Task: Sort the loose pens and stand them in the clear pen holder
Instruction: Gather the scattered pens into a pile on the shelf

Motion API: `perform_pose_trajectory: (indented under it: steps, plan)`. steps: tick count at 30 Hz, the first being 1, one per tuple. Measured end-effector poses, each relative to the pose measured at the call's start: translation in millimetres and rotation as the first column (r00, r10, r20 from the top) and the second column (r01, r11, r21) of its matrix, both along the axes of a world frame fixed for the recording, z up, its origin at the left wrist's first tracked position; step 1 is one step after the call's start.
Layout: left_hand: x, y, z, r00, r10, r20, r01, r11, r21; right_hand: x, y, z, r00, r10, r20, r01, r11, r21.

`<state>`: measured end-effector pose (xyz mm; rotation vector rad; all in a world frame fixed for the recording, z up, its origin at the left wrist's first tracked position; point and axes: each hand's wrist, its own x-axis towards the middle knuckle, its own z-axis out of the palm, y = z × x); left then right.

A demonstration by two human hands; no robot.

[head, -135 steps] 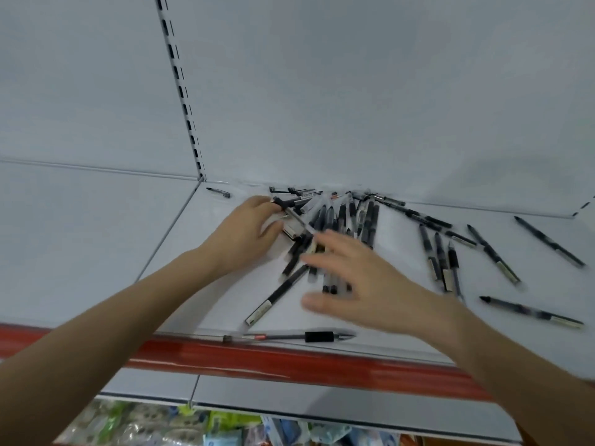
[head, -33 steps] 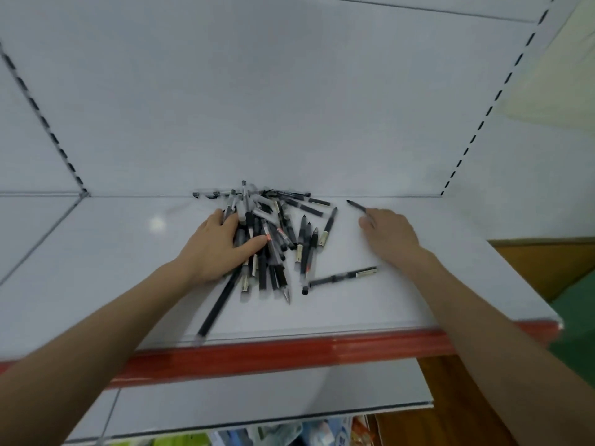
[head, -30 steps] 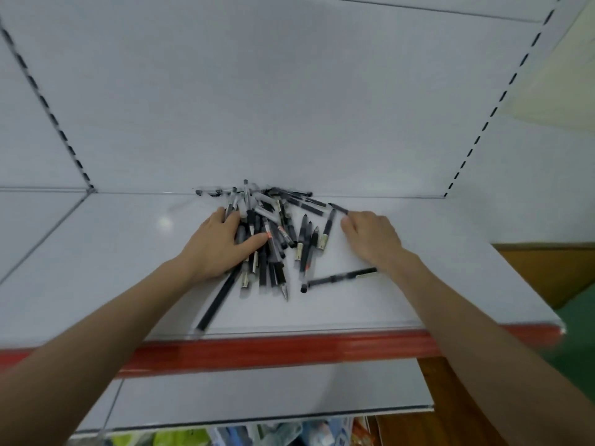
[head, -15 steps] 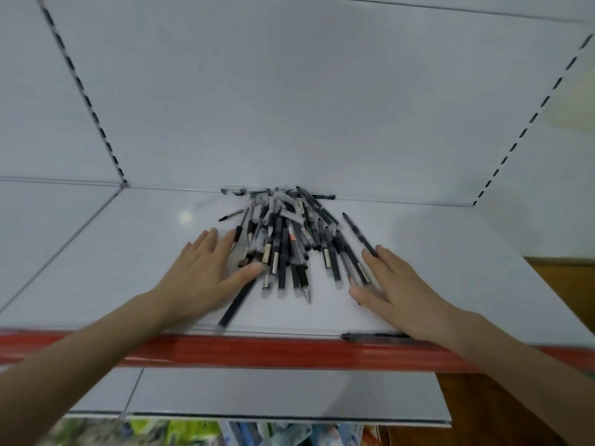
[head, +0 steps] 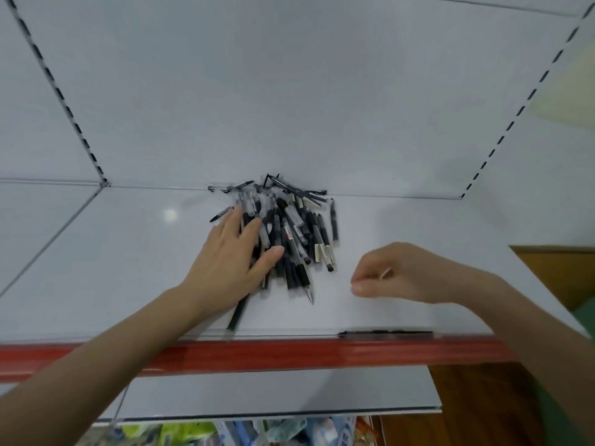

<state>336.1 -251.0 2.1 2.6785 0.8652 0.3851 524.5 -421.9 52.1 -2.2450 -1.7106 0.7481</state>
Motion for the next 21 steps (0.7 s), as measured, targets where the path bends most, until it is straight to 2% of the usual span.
perform_pose_trajectory:
  steps: [4,10,17,19,21]
  plan:
    - [2,-3,-3,1.000,-0.004,-0.002,0.004,1.000,0.001,-16,-23,1,0.996,0.092,0.001,-0.092,0.991,-0.100]
    - [3,-1,-8,1.000,-0.005,0.014,0.005,1.000,-0.030,-28,-30,-6,0.996,0.089,0.021,-0.087,0.990,-0.107]
    - [-2,5,-8,1.000,-0.007,0.022,0.007,1.000,-0.014,-24,-19,0,0.995,0.072,-0.075,-0.083,0.983,-0.164]
    - [-5,7,-8,1.000,0.017,0.007,-0.017,1.000,-0.007,-26,-11,0,0.993,0.052,-0.106,-0.064,0.991,-0.116]
    - [-7,9,-6,0.998,0.068,-0.016,-0.068,0.998,-0.007,-26,4,-3,0.990,-0.048,-0.129,0.056,0.997,0.057]
